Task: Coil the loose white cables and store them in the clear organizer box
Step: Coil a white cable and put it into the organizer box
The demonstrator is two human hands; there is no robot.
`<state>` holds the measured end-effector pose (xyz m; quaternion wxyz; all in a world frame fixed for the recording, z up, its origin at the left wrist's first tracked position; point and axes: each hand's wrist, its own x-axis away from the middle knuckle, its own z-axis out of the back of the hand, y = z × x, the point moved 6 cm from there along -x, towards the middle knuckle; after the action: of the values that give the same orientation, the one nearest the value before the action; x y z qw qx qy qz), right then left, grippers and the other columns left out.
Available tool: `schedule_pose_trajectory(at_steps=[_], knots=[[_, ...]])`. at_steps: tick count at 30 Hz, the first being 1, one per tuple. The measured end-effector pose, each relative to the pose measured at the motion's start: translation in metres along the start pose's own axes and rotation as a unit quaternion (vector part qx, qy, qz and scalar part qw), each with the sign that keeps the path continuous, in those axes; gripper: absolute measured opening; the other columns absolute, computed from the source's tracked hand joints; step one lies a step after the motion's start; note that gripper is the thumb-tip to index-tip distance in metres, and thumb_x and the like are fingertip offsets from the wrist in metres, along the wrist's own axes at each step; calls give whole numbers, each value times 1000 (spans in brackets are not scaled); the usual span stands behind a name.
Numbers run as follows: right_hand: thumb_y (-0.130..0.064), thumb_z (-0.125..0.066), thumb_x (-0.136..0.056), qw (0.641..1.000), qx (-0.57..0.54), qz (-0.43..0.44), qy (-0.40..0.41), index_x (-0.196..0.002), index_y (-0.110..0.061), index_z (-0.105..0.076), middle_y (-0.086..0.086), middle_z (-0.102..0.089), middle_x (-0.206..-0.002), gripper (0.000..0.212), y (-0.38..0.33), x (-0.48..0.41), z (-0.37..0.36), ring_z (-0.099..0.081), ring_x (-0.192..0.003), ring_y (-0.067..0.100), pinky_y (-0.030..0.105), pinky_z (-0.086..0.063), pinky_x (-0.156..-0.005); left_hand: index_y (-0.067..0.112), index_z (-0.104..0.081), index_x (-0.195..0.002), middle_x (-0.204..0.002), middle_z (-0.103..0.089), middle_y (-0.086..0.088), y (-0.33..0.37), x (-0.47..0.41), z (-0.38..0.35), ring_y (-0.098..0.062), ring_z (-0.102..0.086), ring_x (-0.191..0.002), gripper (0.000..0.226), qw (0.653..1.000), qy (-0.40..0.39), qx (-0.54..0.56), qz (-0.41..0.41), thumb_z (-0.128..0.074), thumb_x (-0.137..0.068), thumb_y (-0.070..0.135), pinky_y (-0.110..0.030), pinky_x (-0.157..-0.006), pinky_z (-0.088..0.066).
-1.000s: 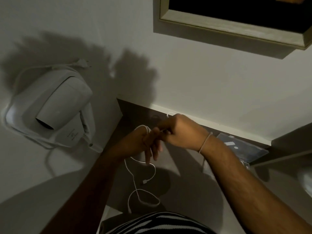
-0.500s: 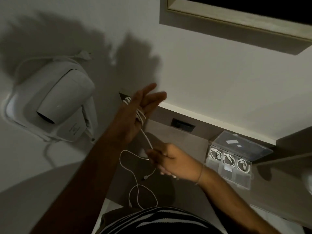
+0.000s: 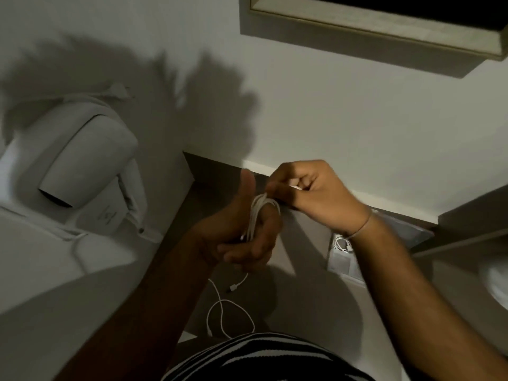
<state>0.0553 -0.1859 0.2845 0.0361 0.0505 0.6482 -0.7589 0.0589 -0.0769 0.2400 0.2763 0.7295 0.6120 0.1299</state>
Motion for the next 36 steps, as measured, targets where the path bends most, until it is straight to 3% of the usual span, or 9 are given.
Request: schedule_pose_trajectory(at_steps=[3, 7, 12, 15, 23, 26, 30, 33, 36], knots=[[-28, -64, -97, 990, -100, -15, 104, -91, -21, -75, 10, -68, -77, 14, 32, 14, -20, -62, -71, 29, 42, -51, -68, -9, -21, -55, -27, -21, -6, -1, 1, -2, -14, -29, -19, 94, 994, 14, 112, -11, -66, -91, 65, -22, -46, -55], [-21, -57, -105, 958, -225, -51, 171, -115, 0, -74, 9, -78, -105, 28, 49, 34, -37, -76, -100, 23, 32, -63, -82, -7, -63, -64, -33, -31, -9, -1, -1, -7, -11, -23, -19, 86, 999, -21, 41, -26, -47, -96, 72, -13, -41, -41], [-11, -56, -105, 957, -155, -66, 237, -116, 4, -75, 42, -69, -101, 27, 43, 57, -36, -67, -96, 60, 63, -59, -82, -1, -38, -53, -32, -30, -7, -4, -3, 3, -9, -39, -24, 84, 996, -10, 83, -25, -46, -96, 72, -22, -53, -56], [-14, -62, -97, 957, -143, -62, 243, -119, 6, -74, 25, -79, -108, 32, 35, 67, -30, -78, -103, 32, 39, -66, -89, 10, -50, -60, -35, -34, -5, -11, -7, 0, -14, -29, -26, 78, 1000, -14, 2, 0, -35, -96, 77, -22, -59, -57], [-16, -79, -80, 938, -180, -99, 280, -109, 6, -79, 20, -82, -102, 36, 40, 86, -17, -81, -96, 33, 51, -63, -94, 16, -65, -61, -48, -60, 6, -6, 0, 36, -5, -64, -41, 79, 986, 112, -119, 28, -28, -100, 74, -19, -49, -48], [-8, -81, -83, 920, -181, -103, 333, -100, -5, -84, 14, -84, -91, 18, 52, 89, -6, -82, -86, 30, 48, -66, -88, 21, -50, -47, -38, -43, 1, -6, 0, 55, -9, -51, -29, 81, 891, 361, -272, 28, -36, -88, 89, -19, -43, -39], [-10, -84, -85, 903, -118, -116, 397, -101, -10, -84, 7, -84, -94, 16, 71, 93, 1, -81, -92, 25, 45, -65, -91, 26, -56, -43, -40, -50, 5, -7, 2, 70, -10, -54, -38, 77, 749, 568, -337, -46, -35, -107, 65, -35, -65, -57], [-8, -83, -87, 878, -108, -109, 453, -98, -14, -85, 4, -84, -91, 13, 85, 95, 10, -81, -85, 18, 38, -66, -84, 24, -75, -80, -59, -63, 6, -16, -1, 74, -13, -63, -59, 54, 713, 603, -340, -108, -40, -112, 49, -24, -59, -54], [-5, -81, -88, 836, -130, -109, 522, -94, -14, -85, 4, -84, -86, 12, 103, 105, 28, -77, -76, 16, 31, -62, -75, 26, -70, -121, -86, -66, 23, -35, -16, 72, 5, -67, -86, 35, 710, 537, -446, -97, -37, -114, 37, -22, -81, -56]])
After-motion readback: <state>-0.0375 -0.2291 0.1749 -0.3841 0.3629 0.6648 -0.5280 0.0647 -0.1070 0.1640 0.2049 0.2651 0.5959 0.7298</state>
